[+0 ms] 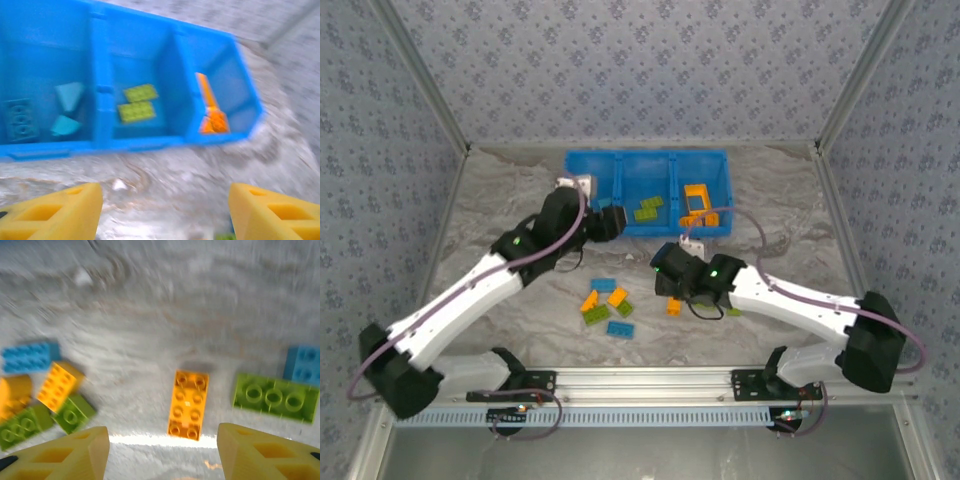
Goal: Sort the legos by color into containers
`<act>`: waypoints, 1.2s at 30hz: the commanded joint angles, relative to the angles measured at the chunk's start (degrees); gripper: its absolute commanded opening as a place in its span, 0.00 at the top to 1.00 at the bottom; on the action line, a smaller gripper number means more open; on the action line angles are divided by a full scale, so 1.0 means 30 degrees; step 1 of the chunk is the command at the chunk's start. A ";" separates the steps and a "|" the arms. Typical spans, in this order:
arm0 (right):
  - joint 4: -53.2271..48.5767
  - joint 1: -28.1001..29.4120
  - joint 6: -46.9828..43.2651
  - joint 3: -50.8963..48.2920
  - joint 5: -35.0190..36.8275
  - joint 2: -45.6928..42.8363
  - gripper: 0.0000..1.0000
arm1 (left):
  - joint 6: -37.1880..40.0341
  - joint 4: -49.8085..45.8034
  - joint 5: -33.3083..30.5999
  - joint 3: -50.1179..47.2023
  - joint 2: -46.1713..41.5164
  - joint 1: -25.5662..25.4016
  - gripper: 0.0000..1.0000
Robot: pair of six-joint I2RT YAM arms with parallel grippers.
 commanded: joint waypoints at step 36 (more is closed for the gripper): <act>-0.3144 -0.2321 -0.0216 0.3539 -0.0936 0.4073 0.76 | 0.0217 -0.0036 -0.0843 -0.4174 -0.7597 -0.5303 0.33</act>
